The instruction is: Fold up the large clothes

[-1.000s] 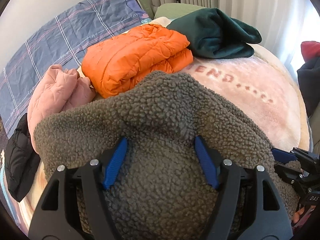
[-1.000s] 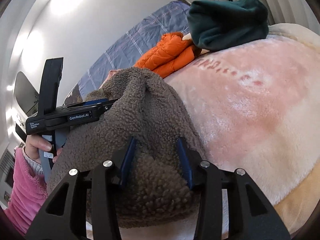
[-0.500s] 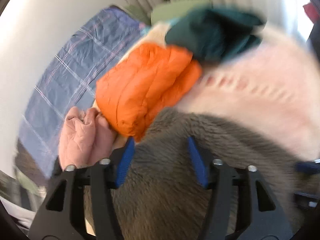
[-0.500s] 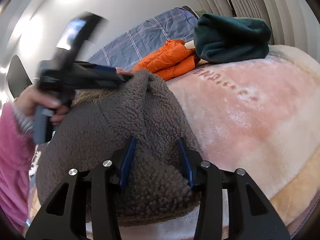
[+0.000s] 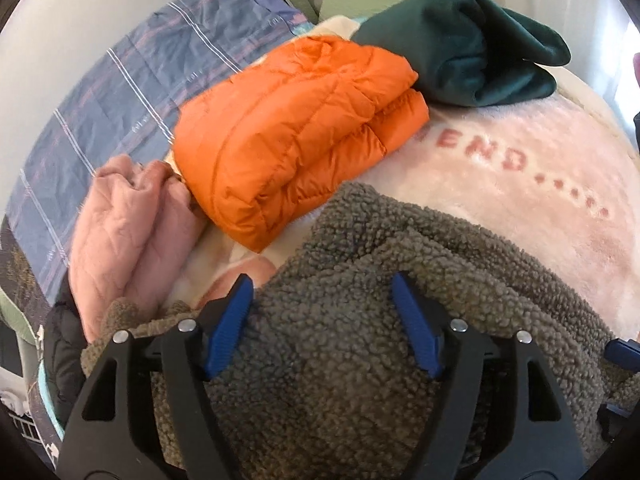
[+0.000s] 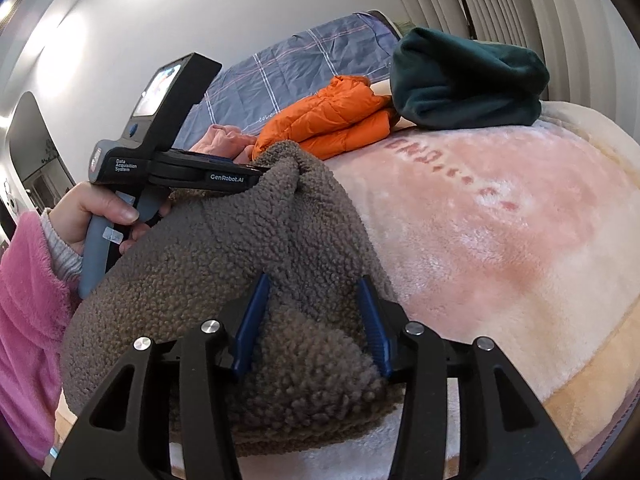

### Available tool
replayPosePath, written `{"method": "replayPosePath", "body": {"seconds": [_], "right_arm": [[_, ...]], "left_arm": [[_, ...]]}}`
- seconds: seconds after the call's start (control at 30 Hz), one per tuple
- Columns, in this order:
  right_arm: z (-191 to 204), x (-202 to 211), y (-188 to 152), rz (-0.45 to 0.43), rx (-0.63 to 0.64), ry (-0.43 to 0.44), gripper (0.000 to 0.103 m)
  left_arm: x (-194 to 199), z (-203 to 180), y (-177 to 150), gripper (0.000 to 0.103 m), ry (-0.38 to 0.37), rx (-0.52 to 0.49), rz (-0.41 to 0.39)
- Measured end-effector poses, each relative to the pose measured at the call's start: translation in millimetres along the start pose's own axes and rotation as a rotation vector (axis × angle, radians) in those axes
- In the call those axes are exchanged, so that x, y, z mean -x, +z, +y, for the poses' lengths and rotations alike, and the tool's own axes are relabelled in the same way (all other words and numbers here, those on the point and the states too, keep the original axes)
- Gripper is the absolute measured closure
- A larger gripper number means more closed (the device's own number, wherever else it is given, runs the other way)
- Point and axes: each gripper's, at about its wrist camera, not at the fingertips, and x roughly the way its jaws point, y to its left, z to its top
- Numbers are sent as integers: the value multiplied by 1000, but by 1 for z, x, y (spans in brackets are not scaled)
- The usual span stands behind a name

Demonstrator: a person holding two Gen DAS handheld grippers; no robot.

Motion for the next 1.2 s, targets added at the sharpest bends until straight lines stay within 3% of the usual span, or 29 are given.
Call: {"method": "replayPosePath", "body": {"seconds": [0.13,0.23,0.3,0.4,0.5,0.6,0.67,0.83,0.97,1.07,1.17,1.2], "right_arm": [[4,4,0,-4,28,-15,56],[0,4,-2,-16,27,-25,54],[-2,3,-2,-13,9,-9,54],[0,4,-2,-20,19,-14,54],[-1,2,-2,-21,15,-1,53],[3,-3,1,-13,19,11,52],[7,-4,2,-20,37,-39,52],[3,-5,3,-7,19,-13,50],[7,-3,1,-19,26,-41,50],[5,-2,1,-14,15,-35,50],[4,-3,3,-8,9,-35,49],[4,-3,3,-8,8,-33,49]], "left_arm": [[25,6,-3,28,9,11,-22],[55,27,-9,41,26,-9,-62],[68,48,-13,67,62,7,-80],[75,97,-26,83,113,116,-69],[40,121,-52,79,127,155,1],[-3,99,-82,82,196,101,25],[-3,97,-85,83,215,198,-20],[-2,108,-87,83,154,225,-29],[4,108,-86,83,168,228,-41],[24,99,-80,78,185,219,-62],[56,96,-65,58,157,210,-90],[73,89,-56,54,120,190,-139]]}}
